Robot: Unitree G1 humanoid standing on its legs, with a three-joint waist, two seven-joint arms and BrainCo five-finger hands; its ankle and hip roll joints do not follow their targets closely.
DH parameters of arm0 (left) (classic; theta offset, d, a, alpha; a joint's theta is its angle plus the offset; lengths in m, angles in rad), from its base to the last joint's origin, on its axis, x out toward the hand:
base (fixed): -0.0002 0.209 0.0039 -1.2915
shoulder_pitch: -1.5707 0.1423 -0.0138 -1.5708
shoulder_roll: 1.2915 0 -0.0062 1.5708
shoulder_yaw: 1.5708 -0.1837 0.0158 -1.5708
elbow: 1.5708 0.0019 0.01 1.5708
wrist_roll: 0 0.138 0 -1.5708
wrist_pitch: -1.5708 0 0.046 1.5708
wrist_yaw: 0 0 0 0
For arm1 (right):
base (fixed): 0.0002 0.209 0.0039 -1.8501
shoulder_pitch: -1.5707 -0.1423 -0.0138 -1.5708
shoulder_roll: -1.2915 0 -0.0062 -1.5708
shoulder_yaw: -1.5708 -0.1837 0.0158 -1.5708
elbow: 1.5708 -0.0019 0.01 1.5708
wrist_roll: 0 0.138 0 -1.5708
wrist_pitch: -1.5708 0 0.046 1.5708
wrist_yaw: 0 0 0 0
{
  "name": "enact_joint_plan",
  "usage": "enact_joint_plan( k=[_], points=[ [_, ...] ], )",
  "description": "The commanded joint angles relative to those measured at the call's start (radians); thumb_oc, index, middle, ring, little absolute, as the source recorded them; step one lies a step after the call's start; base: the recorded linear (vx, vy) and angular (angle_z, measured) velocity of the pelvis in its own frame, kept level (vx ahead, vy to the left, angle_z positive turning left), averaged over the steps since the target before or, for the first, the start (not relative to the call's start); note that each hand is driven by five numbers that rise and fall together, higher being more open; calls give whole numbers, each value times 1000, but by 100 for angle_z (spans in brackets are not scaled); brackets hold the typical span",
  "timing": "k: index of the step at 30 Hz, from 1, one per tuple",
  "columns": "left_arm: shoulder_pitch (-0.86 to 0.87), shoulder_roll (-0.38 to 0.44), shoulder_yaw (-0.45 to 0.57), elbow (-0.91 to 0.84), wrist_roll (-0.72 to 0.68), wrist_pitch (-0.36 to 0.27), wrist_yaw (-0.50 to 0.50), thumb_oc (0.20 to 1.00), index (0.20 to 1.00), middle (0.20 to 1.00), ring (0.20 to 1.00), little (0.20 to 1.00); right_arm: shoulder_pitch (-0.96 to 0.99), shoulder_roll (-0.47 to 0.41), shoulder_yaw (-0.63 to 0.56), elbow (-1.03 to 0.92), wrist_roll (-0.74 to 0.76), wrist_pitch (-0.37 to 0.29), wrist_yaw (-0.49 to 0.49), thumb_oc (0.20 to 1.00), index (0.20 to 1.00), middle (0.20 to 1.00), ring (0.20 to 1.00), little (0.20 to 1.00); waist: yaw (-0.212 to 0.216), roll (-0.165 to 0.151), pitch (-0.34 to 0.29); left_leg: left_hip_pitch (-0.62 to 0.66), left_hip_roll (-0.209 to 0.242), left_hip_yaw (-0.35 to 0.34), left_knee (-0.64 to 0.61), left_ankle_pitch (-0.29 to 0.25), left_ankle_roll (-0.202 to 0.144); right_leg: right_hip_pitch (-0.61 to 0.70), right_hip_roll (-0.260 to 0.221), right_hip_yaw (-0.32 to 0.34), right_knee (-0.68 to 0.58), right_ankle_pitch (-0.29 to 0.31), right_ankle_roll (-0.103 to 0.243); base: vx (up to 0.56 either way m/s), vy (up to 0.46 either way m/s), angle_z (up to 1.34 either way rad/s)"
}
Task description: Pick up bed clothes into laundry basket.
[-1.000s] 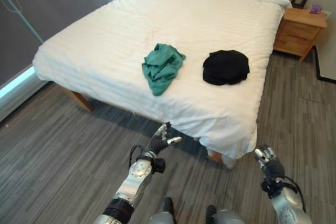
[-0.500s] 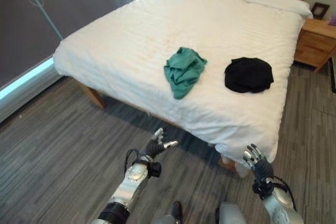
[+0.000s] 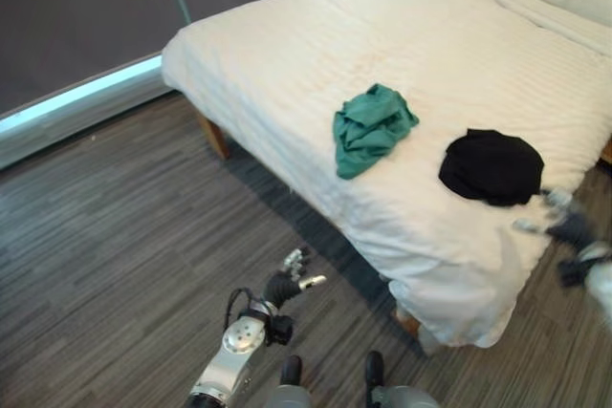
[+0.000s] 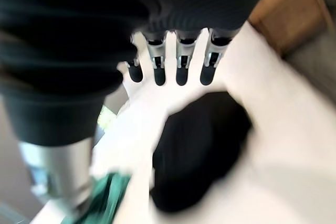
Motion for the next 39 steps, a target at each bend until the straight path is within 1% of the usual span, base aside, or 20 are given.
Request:
enact_joint_plan(
  k=[1, 2, 4, 5, 8, 10, 11, 14, 17, 18, 19, 21, 24, 26, 27, 30, 32, 35, 36, 39],
  points=[
    [-64, 104, -56, -90, -76, -35, -59, 1000, 1000, 1000, 1000, 1000, -401, -8, 275, 170, -174, -16, -74, 1000, 1000, 1000, 1000, 1000, 76, -79, 7, 11, -56, 4, -4, -17, 21, -78, -84, -13, 44, 31, 32, -47, -34, 29],
    [-65, 99, -49, -90, -76, -34, -59, 1000, 1000, 1000, 1000, 1000, -423, -5, 293, 182, -173, -19, -73, 1000, 1000, 1000, 1000, 1000, 69, -75, 8, 9, -56, 3, -4, -16, 21, -79, -84, -13, 44, 32, 32, -103, -59, 24],
    [-70, 129, -58, -89, -87, -30, -52, 1000, 1000, 1000, 1000, 1000, -683, 8, 460, 330, -269, 4, -117, 1000, 1000, 1000, 1000, 1000, 93, -76, 37, -49, -54, -16, -13, 6, 12, -116, -80, -32, 25, 43, 29, -123, -55, 21],
    [-68, 136, -52, -87, -90, -29, -45, 1000, 1000, 1000, 1000, 1000, -754, 10, 530, 368, -332, 11, -123, 1000, 1000, 1000, 1000, 1000, 101, -76, 49, -73, -54, -23, -15, 13, 9, -132, -80, -37, 21, 46, 27, -101, -49, 31],
    [-52, 142, -45, -71, -86, -21, -40, 1000, 1000, 1000, 1000, 1000, -871, 27, 663, 454, -474, 39, -122, 1000, 1000, 1000, 1000, 1000, 116, -70, 70, -117, -53, -35, -22, 33, 0, -168, -76, -41, 13, 53, 25, -35, -25, 15],
    [-45, 142, -36, -70, -83, -20, -37, 1000, 1000, 1000, 1000, 1000, -911, 37, 697, 485, -503, 48, -116, 1000, 1000, 1000, 1000, 1000, 116, -66, 76, -133, -52, -35, -23, 37, -3, -184, -74, -42, 13, 53, 25, -10, -16, 23],
    [-30, 154, -18, -72, -76, -14, -30, 1000, 1000, 1000, 1000, 1000, -962, 38, 753, 567, -595, 92, -120, 1000, 1000, 1000, 1000, 1000, 125, -58, 92, -160, -53, -39, -22, 46, -8, -206, -72, -38, 13, 56, 22, -13, -12, 20],
    [-17, 157, 10, -93, -62, 0, -15, 1000, 1000, 1000, 1000, 1000, -1018, 31, 759, 646, -619, 129, -111, 1000, 1000, 1000, 1000, 1000, 124, -44, 114, -186, -51, -38, -20, 51, -10, -231, -66, -31, 13, 57, 15, 6, -13, 7],
    [-20, 150, 19, -84, -68, 7, -9, 1000, 1000, 1000, 1000, 1000, -1055, 3, 798, 671, -653, 147, -110, 1000, 1000, 1000, 1000, 1000, 119, -38, 125, -195, -50, -39, -18, 54, -12, -240, -64, -32, 13, 56, 12, 0, 0, 0],
    [-28, 144, 19, -77, -59, 13, -3, 1000, 1000, 1000, 1000, 1000, -1059, -49, 817, 679, -673, 155, -103, 1000, 1000, 1000, 1000, 1000, 111, -30, 134, -204, -52, -43, -17, 58, -15, -247, -65, -33, 13, 53, 10, 28, -2, 7],
    [-34, 142, 18, -73, -53, 13, -3, 1000, 1000, 1000, 1000, 1000, -1061, -76, 820, 682, -669, 156, -101, 1000, 1000, 1000, 1000, 1000, 107, -27, 135, -206, -53, -46, -19, 61, -16, -250, -65, -34, 13, 51, 10, 42, -9, 10],
    [-42, 142, 15, -72, -52, 13, -3, 1000, 1000, 1000, 1000, 1000, -1071, -100, 831, 688, -666, 162, -99, 1000, 1000, 1000, 1000, 1000, 103, -24, 135, -209, -53, -50, -20, 62, -17, -253, -66, -36, 13, 50, 9, 29, -10, 6],
    [-64, 144, -2, -75, -50, 16, -10, 1000, 1000, 1000, 1000, 1000, -1103, -171, 869, 698, -645, 164, -84, 1000, 1000, 1000, 1000, 1000, 86, -23, 132, -218, -55, -53, -22, 62, -19, -261, -67, -34, 13, 45, 9, 43, -20, 3],
    [-71, 144, -7, -72, -48, 16, -12, 1000, 1000, 1000, 1000, 1000, -1124, -175, 876, 701, -624, 162, -78, 1000, 1000, 1000, 1000, 1000, 81, -24, 132, -220, -56, -54, -23, 62, -19, -264, -66, -29, 13, 44, 7, 36, -14, 9],
    [-81, 141, -13, -70, -47, 14, -6, 1000, 1000, 1000, 1000, 1000, -1138, -182, 862, 685, -571, 162, -104, 1000, 1000, 1000, 1000, 1000, 75, -23, 136, -223, -57, -51, -23, 62, -19, -270, -66, -27, 13, 45, 6, 40, -14, 5],
    [-89, 140, -16, -70, -38, 16, 3, 1000, 1000, 1000, 1000, 1000, -1109, -187, 843, 683, -553, 161, -105, 1000, 1000, 1000, 1000, 1000, 70, -20, 143, -229, -58, -47, -23, 62, -20, -279, -65, -20, 13, 44, 5, 7, -7, -5],
    [-94, 134, -13, -71, -44, 15, 14, 1000, 1000, 1000, 1000, 1000, -1076, -179, 800, 696, -513, 161, -103, 1000, 1000, 1000, 1000, 1000, 68, -13, 161, -245, -58, -41, -21, 66, -21, -295, -64, -12, 13, 48, 3, 1, -36, -13],
    [-92, 131, -2, -87, -56, 9, 27, 1000, 1000, 1000, 1000, 1000, -1065, -175, 759, 704, -473, 158, -114, 1000, 1000, 1000, 1000, 1000, 66, 6, 189, -272, -60, -36, -19, 72, -23, -323, -66, 1, 13, 51, 1, -23, -21, -8],
    [-92, 131, -2, -87, -56, 9, 27, 1000, 1000, 1000, 1000, 1000, -1065, -175, 759, 704, -474, 158, -114, 1000, 1000, 1000, 1000, 1000, 67, 6, 188, -273, -61, -35, -19, 73, -23, -325, -66, 1, 13, 51, 1, -54, -6, -3],
    [-88, 122, 1, -110, -68, 6, 40, 1000, 1000, 1000, 1000, 1000, -1039, -175, 738, 702, -478, 154, -121, 1000, 1000, 1000, 1000, 1000, 66, 41, 234, -329, -69, -27, -17, 84, -27, -384, -68, 17, 13, 66, 2, -63, -2, -6]
  ],
)
